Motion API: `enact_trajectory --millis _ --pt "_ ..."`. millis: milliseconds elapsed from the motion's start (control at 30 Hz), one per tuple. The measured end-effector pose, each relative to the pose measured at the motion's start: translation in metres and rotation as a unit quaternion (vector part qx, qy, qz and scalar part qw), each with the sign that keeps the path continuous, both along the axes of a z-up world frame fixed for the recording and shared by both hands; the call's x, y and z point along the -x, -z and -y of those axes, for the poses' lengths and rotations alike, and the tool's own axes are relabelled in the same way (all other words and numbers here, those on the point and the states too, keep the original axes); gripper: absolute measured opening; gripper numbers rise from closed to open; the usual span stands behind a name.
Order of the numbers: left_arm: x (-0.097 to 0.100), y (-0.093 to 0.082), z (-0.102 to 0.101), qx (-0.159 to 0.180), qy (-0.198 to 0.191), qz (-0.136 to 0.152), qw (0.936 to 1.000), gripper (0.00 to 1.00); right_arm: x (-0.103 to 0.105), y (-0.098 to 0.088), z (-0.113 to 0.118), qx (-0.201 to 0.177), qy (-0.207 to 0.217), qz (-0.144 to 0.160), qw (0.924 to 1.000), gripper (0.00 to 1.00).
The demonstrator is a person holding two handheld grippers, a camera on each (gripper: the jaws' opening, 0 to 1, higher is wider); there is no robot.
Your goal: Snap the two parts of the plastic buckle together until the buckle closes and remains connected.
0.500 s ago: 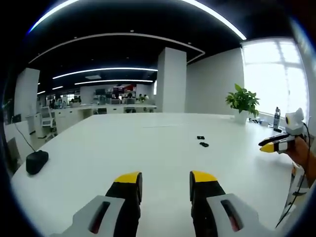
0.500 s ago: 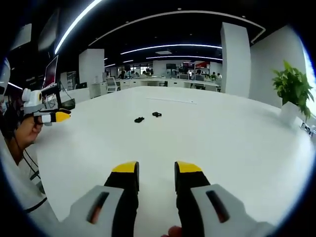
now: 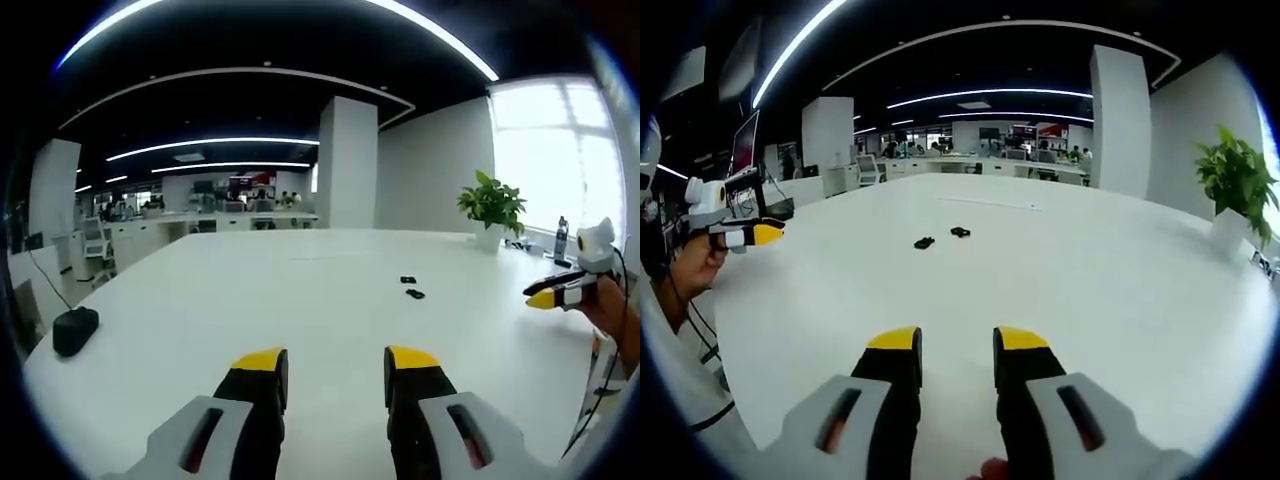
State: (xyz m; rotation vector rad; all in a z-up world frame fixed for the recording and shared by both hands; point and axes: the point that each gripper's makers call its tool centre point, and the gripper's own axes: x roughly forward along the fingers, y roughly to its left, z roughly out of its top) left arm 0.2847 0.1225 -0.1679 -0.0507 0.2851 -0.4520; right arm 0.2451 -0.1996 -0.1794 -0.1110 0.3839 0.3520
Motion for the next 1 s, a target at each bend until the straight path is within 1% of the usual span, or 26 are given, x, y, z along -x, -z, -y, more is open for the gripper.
enact_trajectory --millis 167,300,400,533,733,867,1000 --pt "0.0003 0.0015 -0.0006 0.003 -0.001 -0.002 1.0000 0.38 0.0007 0.0034 -0.0003 0.001 -0.001 -0.005 1.0000 0.28" --pt "-0.0015 0.0040 -0.0005 0.002 -0.002 -0.006 1.0000 0.38 0.0017 0.0035 0.0005 -0.001 0.001 -0.003 1.0000 0.28" --pt "-0.0017 0.0016 -0.0006 -0.002 -0.002 -0.002 1.0000 0.38 0.0005 0.0049 0.0010 -0.008 0.001 -0.004 1.0000 0.28" --pt "-0.0011 -0.0014 -0.0022 0.001 -0.007 0.002 1.0000 0.38 -0.0003 0.0059 0.0006 -0.006 -0.001 -0.005 1.0000 0.28" --pt "0.0004 0.0015 -0.0016 0.001 -0.007 -0.003 1.0000 0.38 0.0013 0.0054 0.0016 -0.005 0.000 -0.003 1.0000 0.28" --pt "0.0009 0.0011 0.0010 0.001 -0.005 -0.001 1.0000 0.38 0.0027 0.0085 0.0014 -0.005 -0.002 -0.008 1.0000 0.28" --pt "0.0015 0.0002 0.0018 -0.002 -0.004 0.000 1.0000 0.38 0.0031 0.0081 0.0027 -0.004 0.000 -0.006 1.0000 0.28"
